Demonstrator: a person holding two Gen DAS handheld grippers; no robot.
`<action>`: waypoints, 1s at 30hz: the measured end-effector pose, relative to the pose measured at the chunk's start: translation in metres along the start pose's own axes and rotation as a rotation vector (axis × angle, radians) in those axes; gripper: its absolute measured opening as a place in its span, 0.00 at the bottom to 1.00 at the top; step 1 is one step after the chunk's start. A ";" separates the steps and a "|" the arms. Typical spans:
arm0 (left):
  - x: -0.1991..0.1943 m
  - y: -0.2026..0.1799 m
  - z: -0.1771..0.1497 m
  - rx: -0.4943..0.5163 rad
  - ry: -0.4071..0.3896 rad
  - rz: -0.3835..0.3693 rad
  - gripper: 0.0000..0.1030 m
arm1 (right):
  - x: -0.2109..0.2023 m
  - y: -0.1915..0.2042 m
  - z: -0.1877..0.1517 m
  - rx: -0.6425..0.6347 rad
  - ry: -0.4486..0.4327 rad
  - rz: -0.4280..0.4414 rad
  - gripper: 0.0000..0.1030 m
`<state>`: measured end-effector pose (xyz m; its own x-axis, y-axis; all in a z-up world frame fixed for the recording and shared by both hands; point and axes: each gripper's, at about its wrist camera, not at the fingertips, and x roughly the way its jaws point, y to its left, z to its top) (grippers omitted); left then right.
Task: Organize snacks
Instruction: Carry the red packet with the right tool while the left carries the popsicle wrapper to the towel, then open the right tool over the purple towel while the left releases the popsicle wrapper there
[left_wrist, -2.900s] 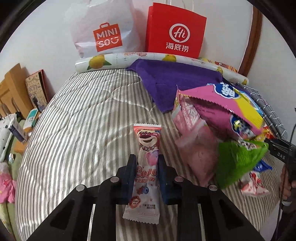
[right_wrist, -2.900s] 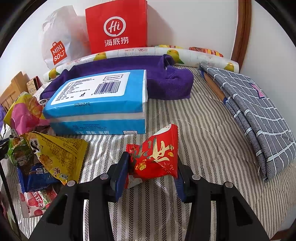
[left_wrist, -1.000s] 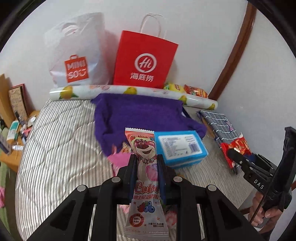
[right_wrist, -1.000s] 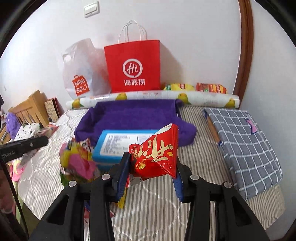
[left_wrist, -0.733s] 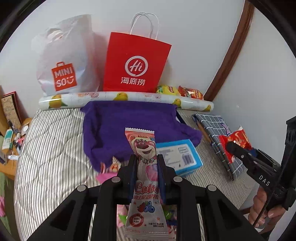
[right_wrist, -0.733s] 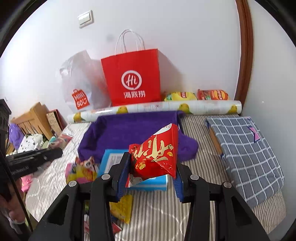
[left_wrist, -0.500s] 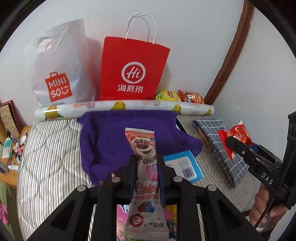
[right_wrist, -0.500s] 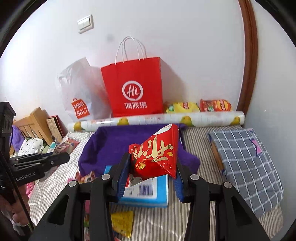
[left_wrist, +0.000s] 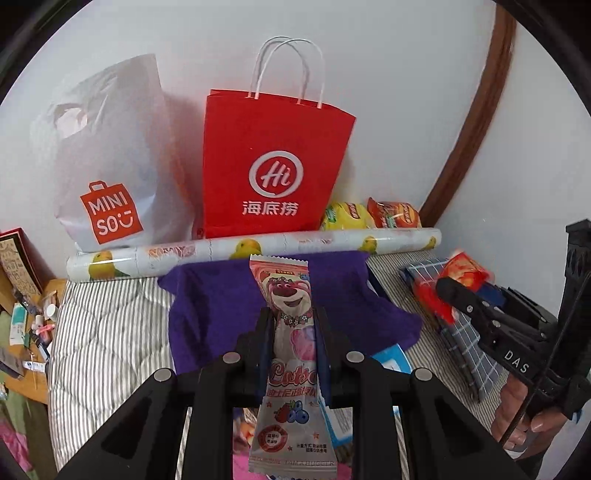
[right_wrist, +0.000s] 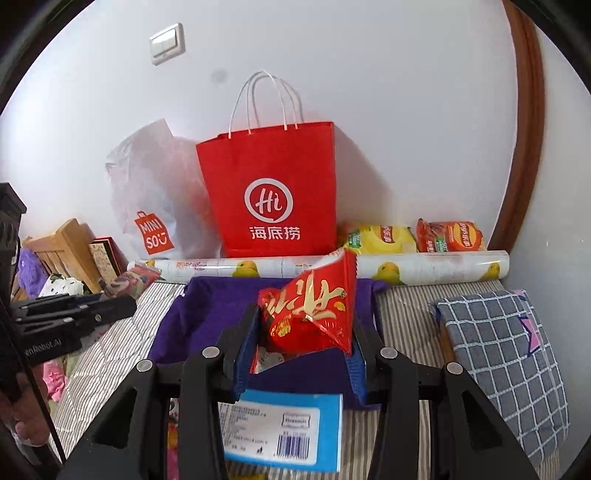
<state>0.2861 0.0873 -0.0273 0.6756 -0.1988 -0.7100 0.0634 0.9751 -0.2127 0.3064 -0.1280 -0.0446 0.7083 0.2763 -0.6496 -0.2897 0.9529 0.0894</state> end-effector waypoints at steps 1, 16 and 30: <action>0.003 0.003 0.004 -0.004 0.002 0.002 0.20 | 0.005 -0.001 0.002 0.001 0.004 0.003 0.41; 0.059 0.021 0.029 -0.036 0.053 -0.003 0.20 | 0.070 -0.012 0.006 0.008 0.085 0.017 0.28; 0.124 0.043 -0.007 -0.055 0.210 0.046 0.20 | 0.127 -0.029 -0.016 0.038 0.167 0.033 0.37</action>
<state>0.3674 0.1040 -0.1290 0.5086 -0.1757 -0.8429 -0.0086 0.9779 -0.2091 0.3945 -0.1225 -0.1414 0.5808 0.2863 -0.7621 -0.2842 0.9485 0.1398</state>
